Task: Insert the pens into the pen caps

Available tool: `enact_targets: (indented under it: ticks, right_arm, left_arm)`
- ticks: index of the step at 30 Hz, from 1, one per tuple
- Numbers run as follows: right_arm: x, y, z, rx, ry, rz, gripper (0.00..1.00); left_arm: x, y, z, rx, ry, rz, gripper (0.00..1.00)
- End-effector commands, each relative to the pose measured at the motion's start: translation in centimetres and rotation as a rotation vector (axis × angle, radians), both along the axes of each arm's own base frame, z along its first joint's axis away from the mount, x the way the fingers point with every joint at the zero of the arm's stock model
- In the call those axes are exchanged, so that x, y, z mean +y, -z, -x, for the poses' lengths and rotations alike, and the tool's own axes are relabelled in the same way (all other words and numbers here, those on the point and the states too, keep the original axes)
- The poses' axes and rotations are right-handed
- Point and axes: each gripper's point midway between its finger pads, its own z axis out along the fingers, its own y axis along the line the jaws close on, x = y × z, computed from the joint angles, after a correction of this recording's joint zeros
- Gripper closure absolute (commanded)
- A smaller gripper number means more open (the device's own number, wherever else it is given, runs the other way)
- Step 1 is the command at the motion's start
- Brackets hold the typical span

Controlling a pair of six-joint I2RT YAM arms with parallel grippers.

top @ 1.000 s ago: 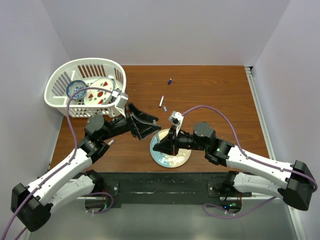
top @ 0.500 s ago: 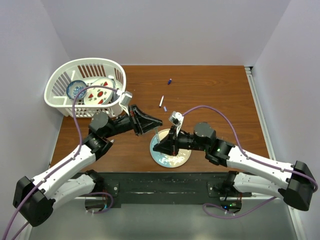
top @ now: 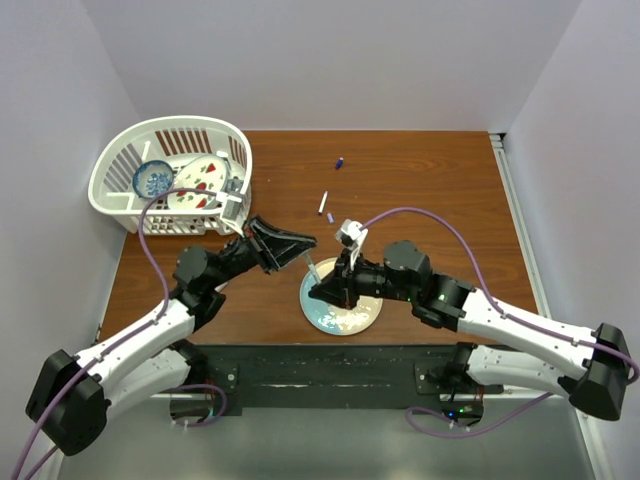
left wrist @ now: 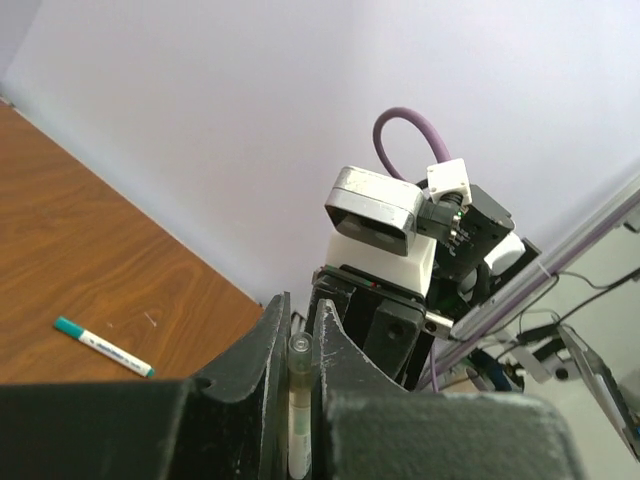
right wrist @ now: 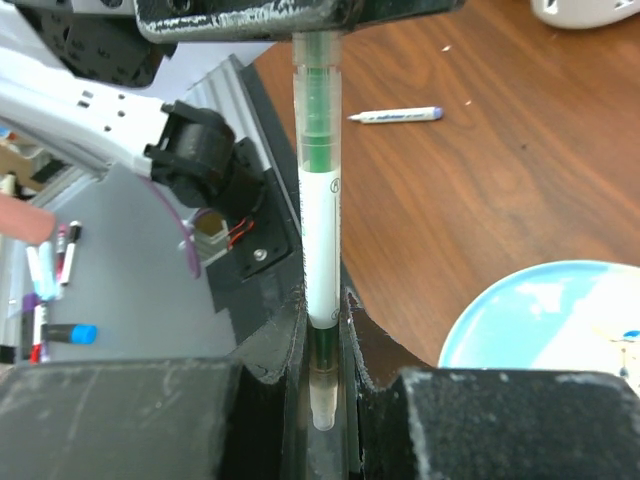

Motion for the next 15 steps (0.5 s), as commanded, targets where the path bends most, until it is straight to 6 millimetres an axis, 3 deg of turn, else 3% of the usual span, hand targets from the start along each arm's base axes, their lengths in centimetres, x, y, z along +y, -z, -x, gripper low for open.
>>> enact_targets:
  ticks: [1,5,13,15]
  right_arm:
    - [-0.8,-14.7,-7.1,-0.309,0.274,-0.314,1.00]
    - [-0.4,-16.7,-8.5,-0.346,0.290,-0.323,1.00]
    - [-1.0,-18.7,-12.6,-0.382,0.333,-0.330,1.00]
    - [-0.7,-18.8,-13.2,-0.390,0.331,-0.321,1.00]
  left_arm:
    - [-1.0,5.0,3.4,0.140,0.198,-0.084,1.00]
    - [-1.3,6.5,3.5,0.174,0.224,-0.098,1.00]
    - [-1.6,10.0,3.3,0.251,0.206,-0.153,1.00]
    - [-1.7,10.0,3.4,0.249,0.209,-0.146,1.00]
